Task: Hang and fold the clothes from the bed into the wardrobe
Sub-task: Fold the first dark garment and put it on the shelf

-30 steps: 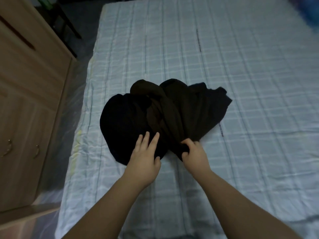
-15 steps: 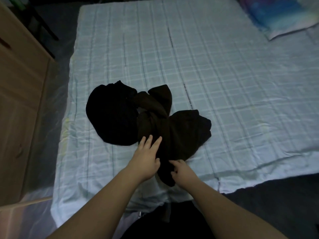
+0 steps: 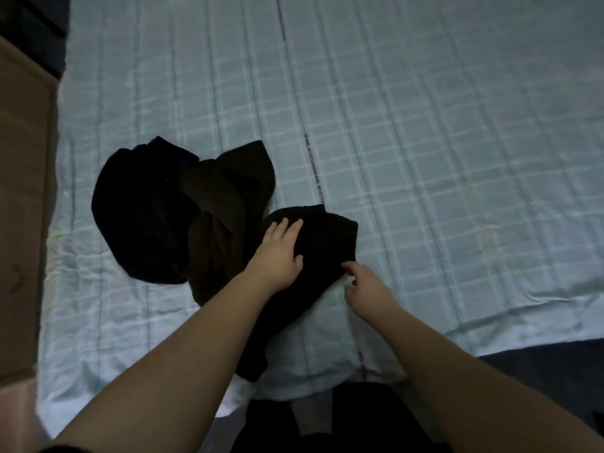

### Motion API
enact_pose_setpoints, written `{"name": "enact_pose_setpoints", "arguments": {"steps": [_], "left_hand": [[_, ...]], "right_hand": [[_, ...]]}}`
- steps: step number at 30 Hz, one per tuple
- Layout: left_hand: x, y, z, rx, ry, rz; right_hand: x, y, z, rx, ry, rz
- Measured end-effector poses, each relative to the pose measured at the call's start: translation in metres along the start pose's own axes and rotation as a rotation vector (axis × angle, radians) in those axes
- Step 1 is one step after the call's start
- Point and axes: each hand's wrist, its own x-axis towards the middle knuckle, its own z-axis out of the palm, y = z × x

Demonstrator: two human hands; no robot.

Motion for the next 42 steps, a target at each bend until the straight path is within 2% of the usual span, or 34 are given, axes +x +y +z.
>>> {"name": "enact_pose_setpoints", "arguments": {"steps": [8,12,16,21,24,27,29,32,35,38,42], "left_hand": [[0.107,0.009,0.020,0.215,0.044,0.028],[0.135,0.002,0.029,0.218,-0.029,-0.060],[0.128,0.004,0.027,0.322,0.086,-0.031],[0.074,-0.018,-0.004,-0.013,0.224,0.003],[0.026,-0.033,-0.037,-0.305,0.247,0.001],[-0.022,-0.046,-0.074,-0.446,0.280,0.021],[-0.055,-0.055,-0.102,-0.515,0.351,0.045],[-0.108,-0.070,-0.148,-0.575,0.472,0.077],[-0.150,-0.075,-0.192,-0.563,0.517,0.112],[-0.185,-0.073,-0.235,-0.554,0.643,0.143],[-0.226,-0.062,-0.301,-0.600,0.874,0.160]], "right_hand": [[0.117,0.045,-0.034,0.075,-0.048,-0.001],[0.150,0.051,-0.031,0.123,-0.067,-0.062],[0.160,0.040,-0.033,0.198,-0.100,-0.042],[0.136,0.013,-0.039,0.371,-0.114,-0.045],[0.111,-0.019,-0.043,0.320,-0.085,-0.144],[0.080,-0.049,-0.046,0.207,0.024,-0.203],[0.057,-0.064,-0.050,0.109,0.121,-0.200],[0.019,-0.092,-0.058,-0.073,0.242,-0.296],[-0.013,-0.136,-0.071,-0.180,0.365,-0.336],[-0.040,-0.188,-0.099,-0.116,0.524,-0.411],[-0.088,-0.270,-0.161,0.150,0.539,-0.556]]}}
